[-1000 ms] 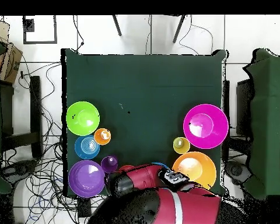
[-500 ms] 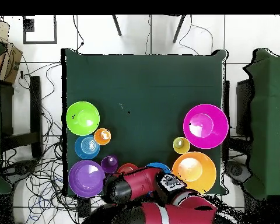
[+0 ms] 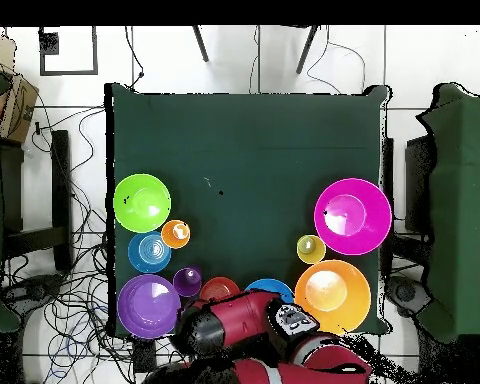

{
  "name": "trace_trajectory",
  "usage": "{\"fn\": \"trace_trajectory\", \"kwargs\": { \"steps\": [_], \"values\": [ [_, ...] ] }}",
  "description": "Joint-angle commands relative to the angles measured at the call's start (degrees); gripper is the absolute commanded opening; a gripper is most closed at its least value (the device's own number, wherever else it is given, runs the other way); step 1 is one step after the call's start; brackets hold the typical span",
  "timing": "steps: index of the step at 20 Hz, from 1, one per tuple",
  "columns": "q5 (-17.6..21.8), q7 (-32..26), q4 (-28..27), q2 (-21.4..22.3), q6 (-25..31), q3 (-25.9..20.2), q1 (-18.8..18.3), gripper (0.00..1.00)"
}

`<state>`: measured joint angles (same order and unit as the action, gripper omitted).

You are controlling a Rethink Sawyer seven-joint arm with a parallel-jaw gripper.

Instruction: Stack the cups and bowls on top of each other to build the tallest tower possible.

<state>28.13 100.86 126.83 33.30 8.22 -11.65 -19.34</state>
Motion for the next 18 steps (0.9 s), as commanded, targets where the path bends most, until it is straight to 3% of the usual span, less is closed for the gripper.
{"fn": "trace_trajectory", "kwargs": {
  "steps": [1, 18],
  "values": [
    [-2.19, 8.16, 0.63, -0.13, -0.45, -2.09, 1.22, 0.00],
    [-4.65, 8.16, 2.49, 2.47, 2.49, -3.09, 0.79, 0.00]
  ]
}}
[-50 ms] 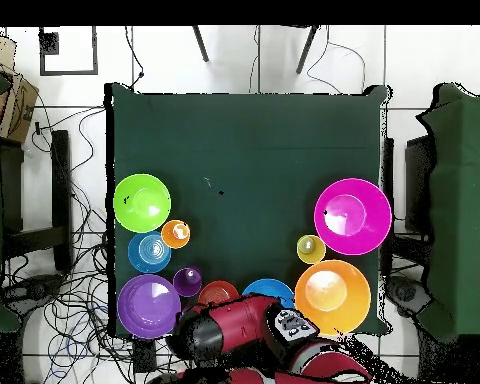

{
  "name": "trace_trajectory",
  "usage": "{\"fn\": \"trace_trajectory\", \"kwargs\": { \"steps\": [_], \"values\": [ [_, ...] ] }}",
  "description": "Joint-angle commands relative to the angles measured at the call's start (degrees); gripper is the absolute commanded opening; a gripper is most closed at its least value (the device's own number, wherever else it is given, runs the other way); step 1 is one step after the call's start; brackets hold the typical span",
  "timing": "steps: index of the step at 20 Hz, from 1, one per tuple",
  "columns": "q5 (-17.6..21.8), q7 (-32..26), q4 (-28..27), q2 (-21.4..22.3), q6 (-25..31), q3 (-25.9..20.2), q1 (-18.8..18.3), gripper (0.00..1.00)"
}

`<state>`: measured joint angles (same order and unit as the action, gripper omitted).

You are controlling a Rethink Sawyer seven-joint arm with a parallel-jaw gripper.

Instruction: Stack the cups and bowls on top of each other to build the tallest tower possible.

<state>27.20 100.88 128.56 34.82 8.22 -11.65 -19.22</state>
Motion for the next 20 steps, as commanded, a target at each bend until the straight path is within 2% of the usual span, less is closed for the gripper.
{"fn": "trace_trajectory", "kwargs": {
  "steps": [1, 6, 12, 20],
  "values": [
    [-4.07, 8.04, 0.95, 1.34, 3.01, -3.32, 0.52, 0.00],
    [-5.97, 7.86, 3.44, 4.06, 5.25, -3.37, 0.53, 0.00],
    [-8.30, 7.17, 5.35, 5.36, 7.25, -4.71, -0.20, 0.00],
    [-13.10, 5.58, 8.76, 11.31, 14.34, -6.52, -0.93, 0.00]
  ]
}}
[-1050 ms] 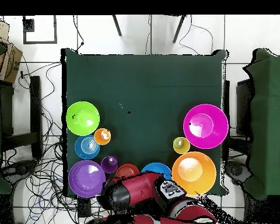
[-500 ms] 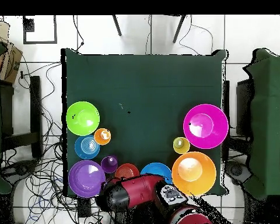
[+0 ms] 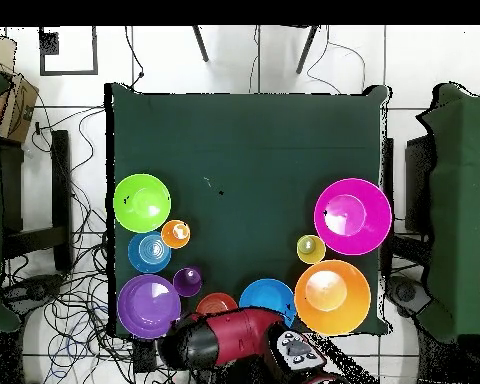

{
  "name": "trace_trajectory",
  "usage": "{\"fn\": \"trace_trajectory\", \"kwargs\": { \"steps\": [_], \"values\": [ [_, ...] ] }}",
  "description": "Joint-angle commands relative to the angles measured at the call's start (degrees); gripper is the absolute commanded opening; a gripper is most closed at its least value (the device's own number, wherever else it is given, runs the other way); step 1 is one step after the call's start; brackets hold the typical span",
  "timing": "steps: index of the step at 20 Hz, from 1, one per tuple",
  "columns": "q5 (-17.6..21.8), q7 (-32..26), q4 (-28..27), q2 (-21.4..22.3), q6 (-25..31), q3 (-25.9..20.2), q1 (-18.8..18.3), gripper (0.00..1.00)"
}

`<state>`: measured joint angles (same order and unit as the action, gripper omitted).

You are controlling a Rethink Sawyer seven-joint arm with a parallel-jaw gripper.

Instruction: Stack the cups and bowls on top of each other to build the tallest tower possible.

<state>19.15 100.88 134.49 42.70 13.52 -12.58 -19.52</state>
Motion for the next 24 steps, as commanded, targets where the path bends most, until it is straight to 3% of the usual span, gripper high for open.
{"fn": "trace_trajectory", "kwargs": {
  "steps": [1, 12, 17, 24],
  "values": [
    [-5.22, 5.49, 3.19, 3.90, 9.31, -5.61, -0.72, 0.00],
    [-11.42, 5.58, 4.69, 8.49, 14.95, -8.05, -0.89, 0.00],
    [-13.66, 5.54, 1.17, 9.48, 18.04, -8.28, 0.68, 0.00],
    [-14.49, 4.95, -4.65, 7.50, 21.33, -7.55, 2.19, 0.00]
  ]
}}
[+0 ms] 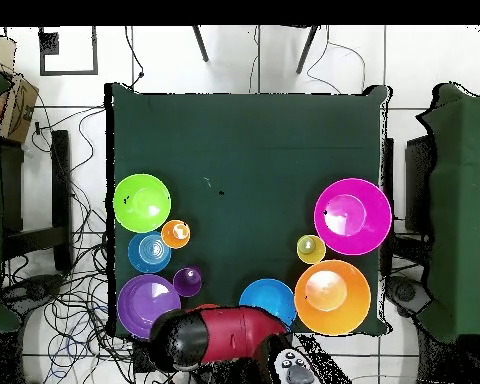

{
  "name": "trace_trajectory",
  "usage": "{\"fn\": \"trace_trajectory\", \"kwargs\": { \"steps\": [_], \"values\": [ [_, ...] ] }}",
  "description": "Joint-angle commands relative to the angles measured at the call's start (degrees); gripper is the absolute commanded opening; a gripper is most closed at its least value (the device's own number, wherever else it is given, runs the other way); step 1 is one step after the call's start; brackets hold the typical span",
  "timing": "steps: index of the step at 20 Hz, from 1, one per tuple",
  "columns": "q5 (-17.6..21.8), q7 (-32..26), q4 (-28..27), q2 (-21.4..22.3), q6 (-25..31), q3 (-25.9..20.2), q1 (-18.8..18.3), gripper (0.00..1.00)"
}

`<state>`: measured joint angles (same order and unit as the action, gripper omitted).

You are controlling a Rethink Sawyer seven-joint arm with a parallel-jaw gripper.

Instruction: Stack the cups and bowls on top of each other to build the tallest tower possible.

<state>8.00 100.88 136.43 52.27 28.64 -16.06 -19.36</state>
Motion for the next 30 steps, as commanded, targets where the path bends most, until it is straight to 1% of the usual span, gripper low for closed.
{"fn": "trace_trajectory", "kwargs": {
  "steps": [1, 4, 8, 10, 17, 21, 25, 30],
  "values": [
    [-3.48, 4.90, -6.84, -2.04, 6.70, -4.02, 2.12, 0.00],
    [-3.33, 4.98, -7.07, -2.34, 6.09, -3.76, 2.48, 0.00],
    [-2.97, 4.76, -6.48, -3.63, 1.60, -3.85, 2.24, 0.00],
    [-2.88, 4.44, -6.67, -3.94, 0.98, -3.96, 2.07, 0.00],
    [-2.40, 5.13, -8.43, -4.90, -0.01, -3.37, 3.08, 0.00],
    [-2.67, 4.71, -8.92, -4.99, 0.59, -3.78, 2.97, 0.00],
    [-2.48, 5.07, -8.80, -5.30, -0.49, -3.60, 3.15, 0.00],
    [-2.26, 5.24, -9.08, -5.31, -0.15, -3.23, 3.41, 0.00]
  ]
}}
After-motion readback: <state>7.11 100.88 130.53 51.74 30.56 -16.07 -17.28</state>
